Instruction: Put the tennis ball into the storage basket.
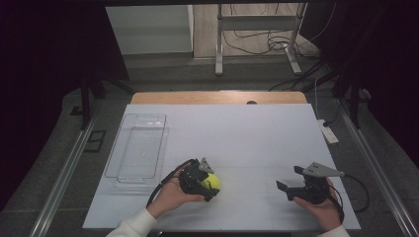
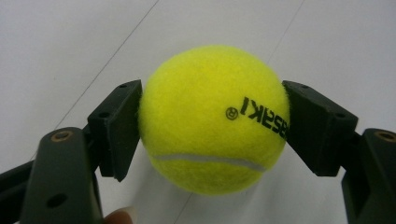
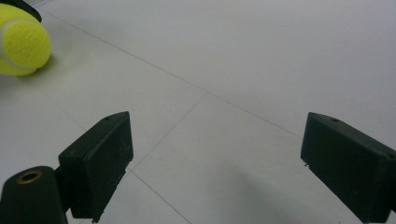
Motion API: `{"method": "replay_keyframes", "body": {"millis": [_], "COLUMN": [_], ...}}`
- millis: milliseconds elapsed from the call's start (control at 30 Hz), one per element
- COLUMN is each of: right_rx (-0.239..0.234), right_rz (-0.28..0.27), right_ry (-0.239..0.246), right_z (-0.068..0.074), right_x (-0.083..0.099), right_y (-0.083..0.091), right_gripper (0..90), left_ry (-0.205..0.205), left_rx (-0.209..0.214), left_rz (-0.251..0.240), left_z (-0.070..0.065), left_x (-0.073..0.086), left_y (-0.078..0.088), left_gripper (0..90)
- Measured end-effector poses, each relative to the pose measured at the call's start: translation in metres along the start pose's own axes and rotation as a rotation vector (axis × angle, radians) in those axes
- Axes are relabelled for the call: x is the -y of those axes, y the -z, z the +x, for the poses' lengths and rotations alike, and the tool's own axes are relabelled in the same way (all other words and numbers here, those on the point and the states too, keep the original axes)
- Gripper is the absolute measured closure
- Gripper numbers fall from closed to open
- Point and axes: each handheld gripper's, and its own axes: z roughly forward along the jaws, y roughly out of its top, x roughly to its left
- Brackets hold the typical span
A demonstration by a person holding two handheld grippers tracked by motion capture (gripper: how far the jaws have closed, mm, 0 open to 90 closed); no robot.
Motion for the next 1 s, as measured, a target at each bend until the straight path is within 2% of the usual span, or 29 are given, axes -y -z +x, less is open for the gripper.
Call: {"method": "replay_keyframes", "body": {"millis": [533,1000], "right_rx": [0.000,0.001], "right_rz": [0.002,0.003], "right_ry": [0.001,0.001], "right_z": [0.000,-0.001], "right_x": [0.000,0.000], "right_y": [0.000,-0.001], "right_gripper": [9.6,9.6], "left_ry": [-0.001,-0.014], "left_rx": [-0.009,-0.040], "left_rz": [-0.072,-0.140], "left_z": [0.000,0.000], "left_x": [-0.002,-0.003], "left_y": [0.018,0.037], "left_gripper": [26.3,26.2]}}
